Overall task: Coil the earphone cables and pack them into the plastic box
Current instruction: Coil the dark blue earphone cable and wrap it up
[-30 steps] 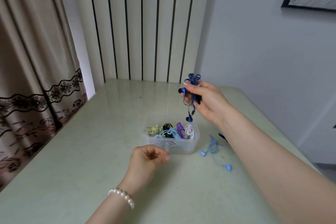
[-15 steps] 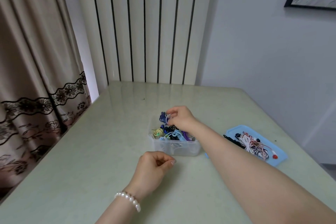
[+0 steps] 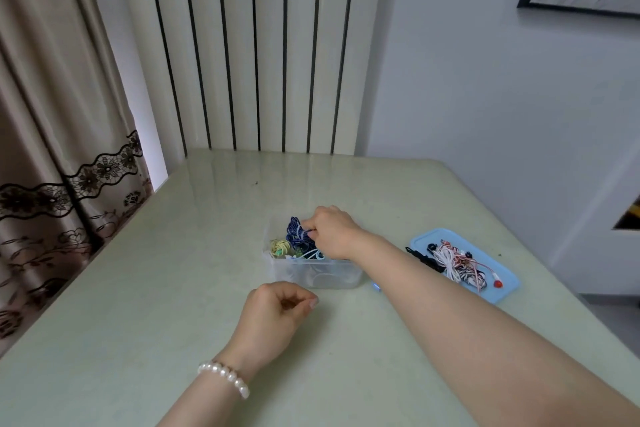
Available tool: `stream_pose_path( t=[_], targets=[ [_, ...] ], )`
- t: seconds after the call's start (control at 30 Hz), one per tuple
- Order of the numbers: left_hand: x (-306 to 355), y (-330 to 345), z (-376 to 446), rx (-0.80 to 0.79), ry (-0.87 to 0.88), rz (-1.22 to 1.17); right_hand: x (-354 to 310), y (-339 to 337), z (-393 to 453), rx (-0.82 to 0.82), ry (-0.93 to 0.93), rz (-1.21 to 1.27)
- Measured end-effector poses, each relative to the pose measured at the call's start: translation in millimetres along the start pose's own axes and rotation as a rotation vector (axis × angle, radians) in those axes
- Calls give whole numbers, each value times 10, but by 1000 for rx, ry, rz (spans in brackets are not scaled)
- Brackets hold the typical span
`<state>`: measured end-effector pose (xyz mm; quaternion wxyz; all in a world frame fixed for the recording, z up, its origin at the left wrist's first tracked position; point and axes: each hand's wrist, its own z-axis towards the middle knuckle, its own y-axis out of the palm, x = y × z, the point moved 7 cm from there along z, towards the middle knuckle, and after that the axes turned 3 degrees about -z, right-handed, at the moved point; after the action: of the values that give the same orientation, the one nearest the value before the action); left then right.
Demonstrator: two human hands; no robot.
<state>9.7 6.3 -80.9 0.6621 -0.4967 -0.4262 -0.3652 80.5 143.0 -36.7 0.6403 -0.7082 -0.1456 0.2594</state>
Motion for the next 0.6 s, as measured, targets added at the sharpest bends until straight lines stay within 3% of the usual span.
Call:
stream_pose_path(
  t=[0.13, 0.23, 0.4, 0.5, 0.6],
  targets=[
    [17, -4, -1, -4, 31, 9, 358, -313, -217, 260, 66, 358],
    [20, 11, 11, -15, 45, 18, 891, -498, -497, 348, 200, 404],
    [76, 73, 45, -32, 50, 39, 1490, -299, -902, 208, 359, 324],
    [98, 92, 72, -38, 32, 57, 1486, -112, -1006, 140, 311, 251],
    [122, 24, 103, -15, 8, 29, 1272, -29, -992, 175, 130, -7]
  ],
)
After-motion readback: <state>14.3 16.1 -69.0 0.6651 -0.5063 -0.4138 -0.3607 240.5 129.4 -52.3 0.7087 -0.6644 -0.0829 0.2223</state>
